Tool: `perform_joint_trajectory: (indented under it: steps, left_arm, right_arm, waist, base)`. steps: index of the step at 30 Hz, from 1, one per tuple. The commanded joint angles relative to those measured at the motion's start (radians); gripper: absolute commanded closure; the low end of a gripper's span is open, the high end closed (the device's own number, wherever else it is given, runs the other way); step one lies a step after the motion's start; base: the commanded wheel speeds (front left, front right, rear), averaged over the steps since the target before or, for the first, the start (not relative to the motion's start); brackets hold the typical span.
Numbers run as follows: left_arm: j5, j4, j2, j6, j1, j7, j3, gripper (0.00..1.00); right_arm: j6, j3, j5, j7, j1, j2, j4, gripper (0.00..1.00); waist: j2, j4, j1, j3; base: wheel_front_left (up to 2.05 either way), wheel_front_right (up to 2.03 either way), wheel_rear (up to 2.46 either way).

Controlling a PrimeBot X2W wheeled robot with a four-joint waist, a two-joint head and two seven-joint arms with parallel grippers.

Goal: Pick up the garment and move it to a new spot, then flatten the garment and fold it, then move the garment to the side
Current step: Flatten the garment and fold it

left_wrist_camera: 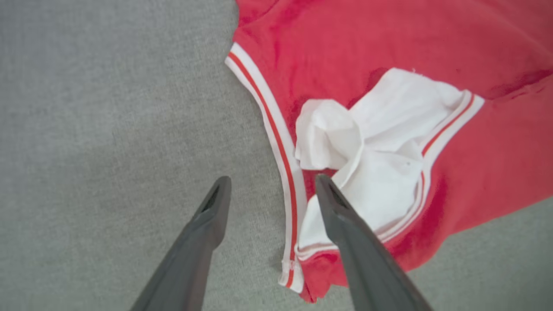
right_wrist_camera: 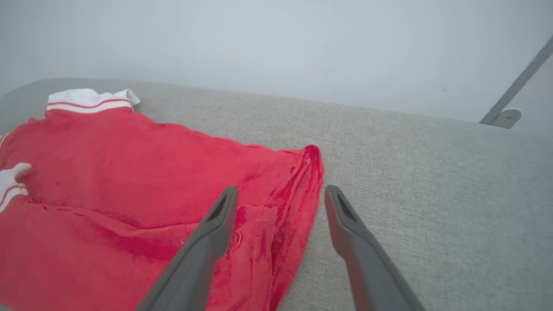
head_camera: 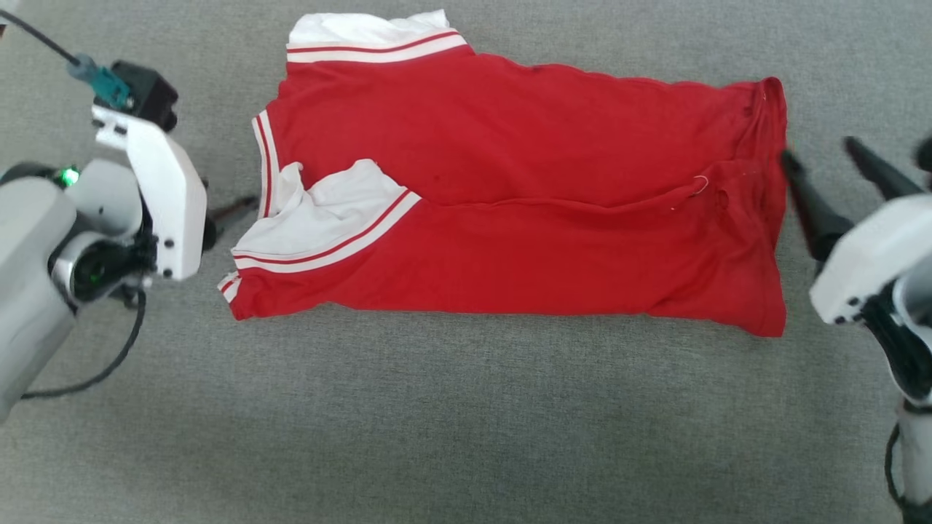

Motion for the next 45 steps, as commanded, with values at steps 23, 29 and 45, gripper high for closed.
perform_joint_trajectory:
  steps: [23, 29, 45]
  left_arm:
    - [-0.07, -0.384, 0.217, 0.287, 0.227, 0.019, -0.005, 0.0]
    - [-0.07, -0.435, 0.254, 0.308, 0.222, 0.008, 0.009, 0.0]
    - [-0.058, -0.677, 0.376, 0.414, 0.239, 0.069, 0.001, 0.0]
  right_arm:
    - [0.0, -0.202, -0.099, -0.237, 0.216, 0.216, -0.205, 0.0]
    - [0.0, -0.214, -0.081, -0.244, 0.248, 0.216, -0.207, 0.0]
    - [0.0, -0.214, -0.061, -0.255, 0.278, 0.216, -0.236, 0.0]
  waist:
    - [0.0, -0.064, 0.0, -0.003]
    - [0.0, -0.064, 0.0, -0.013]
    - [0.0, -0.054, 0.0, -0.029]
  base:
    - [0.0, 0.0, 0.0]
    - [0.0, 0.0, 0.0]
    - [0.0, 0.0, 0.0]
